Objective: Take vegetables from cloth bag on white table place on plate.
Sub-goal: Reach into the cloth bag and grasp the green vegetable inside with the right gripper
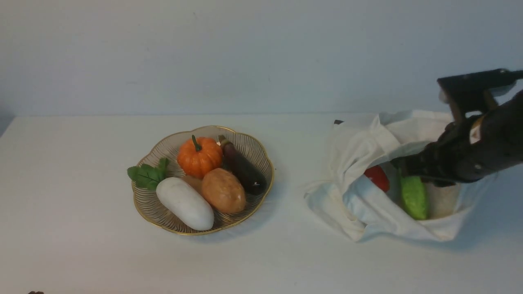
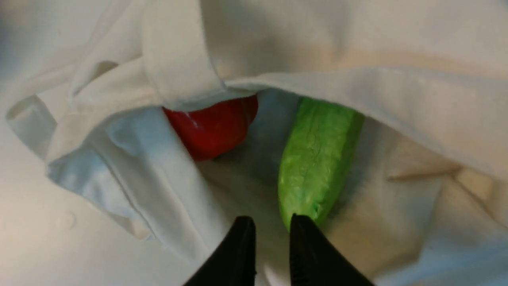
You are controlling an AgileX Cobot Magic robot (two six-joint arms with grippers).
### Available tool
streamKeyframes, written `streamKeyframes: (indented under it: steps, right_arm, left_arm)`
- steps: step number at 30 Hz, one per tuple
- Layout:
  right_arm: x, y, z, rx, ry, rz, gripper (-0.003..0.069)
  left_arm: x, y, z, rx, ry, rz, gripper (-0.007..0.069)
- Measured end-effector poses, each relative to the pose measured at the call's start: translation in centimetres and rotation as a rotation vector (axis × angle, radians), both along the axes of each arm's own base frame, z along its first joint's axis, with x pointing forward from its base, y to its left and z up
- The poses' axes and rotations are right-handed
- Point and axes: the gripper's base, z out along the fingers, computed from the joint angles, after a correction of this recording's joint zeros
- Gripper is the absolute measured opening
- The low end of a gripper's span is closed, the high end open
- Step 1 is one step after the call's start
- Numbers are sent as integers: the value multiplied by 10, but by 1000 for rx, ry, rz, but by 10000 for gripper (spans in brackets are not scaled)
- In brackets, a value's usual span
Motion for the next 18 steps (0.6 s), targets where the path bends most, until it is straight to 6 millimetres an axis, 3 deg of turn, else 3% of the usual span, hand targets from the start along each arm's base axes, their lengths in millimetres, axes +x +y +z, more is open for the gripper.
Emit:
streamKeyframes:
  steps: [10, 18]
  right_arm:
    - [25, -2, -46, -95, 50, -110, 477]
    - [36, -2, -67, -125, 46, -138, 535]
  left_arm:
    - [0, 0, 0, 0, 0, 0, -8]
    - [0, 0, 0, 0, 0, 0, -8]
